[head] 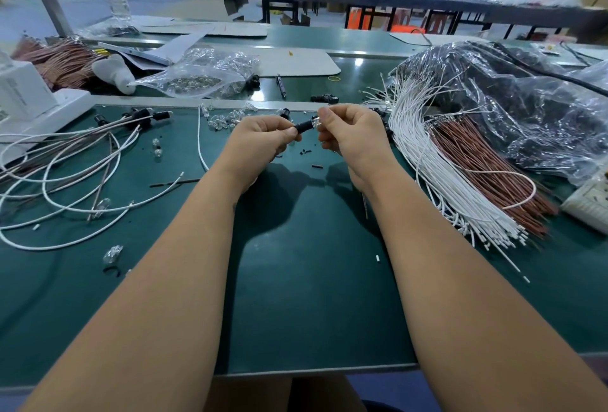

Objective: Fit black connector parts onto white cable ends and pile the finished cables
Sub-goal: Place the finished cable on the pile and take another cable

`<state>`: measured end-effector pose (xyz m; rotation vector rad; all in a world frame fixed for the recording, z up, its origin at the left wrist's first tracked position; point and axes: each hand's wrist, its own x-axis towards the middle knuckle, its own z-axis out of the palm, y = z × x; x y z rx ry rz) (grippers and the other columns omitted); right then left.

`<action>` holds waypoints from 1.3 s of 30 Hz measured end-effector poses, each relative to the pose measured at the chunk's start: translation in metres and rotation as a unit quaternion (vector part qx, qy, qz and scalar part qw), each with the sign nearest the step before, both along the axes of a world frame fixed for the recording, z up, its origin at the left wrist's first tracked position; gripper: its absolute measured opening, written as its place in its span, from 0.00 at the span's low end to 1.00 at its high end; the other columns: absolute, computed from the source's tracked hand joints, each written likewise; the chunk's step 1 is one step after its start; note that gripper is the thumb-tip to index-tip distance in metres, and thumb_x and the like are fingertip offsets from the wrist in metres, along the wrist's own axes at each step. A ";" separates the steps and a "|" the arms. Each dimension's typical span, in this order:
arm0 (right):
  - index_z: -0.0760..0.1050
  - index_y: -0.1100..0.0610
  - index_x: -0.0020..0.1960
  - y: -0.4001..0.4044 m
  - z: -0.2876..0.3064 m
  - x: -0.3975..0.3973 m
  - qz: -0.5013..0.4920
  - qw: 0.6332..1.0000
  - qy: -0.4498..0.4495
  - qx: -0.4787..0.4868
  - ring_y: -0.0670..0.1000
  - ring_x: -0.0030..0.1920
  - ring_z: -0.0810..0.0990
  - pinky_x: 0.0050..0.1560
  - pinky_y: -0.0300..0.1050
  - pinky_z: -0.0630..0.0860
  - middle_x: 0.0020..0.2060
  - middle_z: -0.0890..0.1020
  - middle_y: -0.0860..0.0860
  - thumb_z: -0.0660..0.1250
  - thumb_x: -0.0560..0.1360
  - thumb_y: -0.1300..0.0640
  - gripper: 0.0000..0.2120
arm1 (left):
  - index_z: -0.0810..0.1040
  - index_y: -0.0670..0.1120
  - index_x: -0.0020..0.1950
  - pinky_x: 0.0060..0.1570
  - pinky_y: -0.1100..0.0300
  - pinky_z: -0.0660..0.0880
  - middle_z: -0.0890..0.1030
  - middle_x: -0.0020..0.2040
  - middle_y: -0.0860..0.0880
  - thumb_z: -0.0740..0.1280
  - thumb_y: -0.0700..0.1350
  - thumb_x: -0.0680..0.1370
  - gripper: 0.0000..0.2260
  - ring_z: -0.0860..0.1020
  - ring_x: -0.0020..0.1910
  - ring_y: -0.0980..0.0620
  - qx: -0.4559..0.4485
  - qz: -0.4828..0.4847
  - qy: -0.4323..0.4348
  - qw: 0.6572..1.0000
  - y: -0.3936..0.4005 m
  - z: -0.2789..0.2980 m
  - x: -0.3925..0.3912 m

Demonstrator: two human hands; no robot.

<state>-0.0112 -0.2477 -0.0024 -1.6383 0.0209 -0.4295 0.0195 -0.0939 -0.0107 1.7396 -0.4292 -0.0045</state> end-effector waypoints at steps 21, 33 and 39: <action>0.71 0.57 0.40 0.001 -0.005 0.003 0.029 0.999 0.011 -0.030 0.44 0.26 0.66 0.28 0.37 0.66 0.29 0.72 0.49 0.61 0.81 0.62 0.10 | 0.82 0.48 0.40 0.33 0.62 0.62 0.73 0.31 0.50 0.67 0.42 0.79 0.09 0.66 0.33 0.51 0.055 -0.010 -0.059 0.997 -0.001 -0.006 0.001; 0.71 0.58 0.41 0.002 -0.004 0.004 0.049 0.999 0.002 0.008 0.45 0.26 0.67 0.28 0.35 0.66 0.29 0.72 0.51 0.60 0.81 0.63 0.10 | 0.82 0.43 0.43 0.25 0.73 0.61 0.70 0.23 0.59 0.66 0.40 0.79 0.07 0.65 0.23 0.62 0.024 -0.008 -0.031 0.999 0.000 -0.004 0.002; 0.69 0.58 0.41 0.002 -0.007 0.004 0.054 0.998 0.029 0.005 0.45 0.27 0.67 0.27 0.35 0.66 0.30 0.72 0.52 0.59 0.82 0.63 0.10 | 0.82 0.46 0.40 0.27 0.68 0.60 0.70 0.27 0.52 0.67 0.41 0.78 0.08 0.63 0.26 0.58 0.052 -0.010 -0.051 0.997 0.001 -0.004 0.001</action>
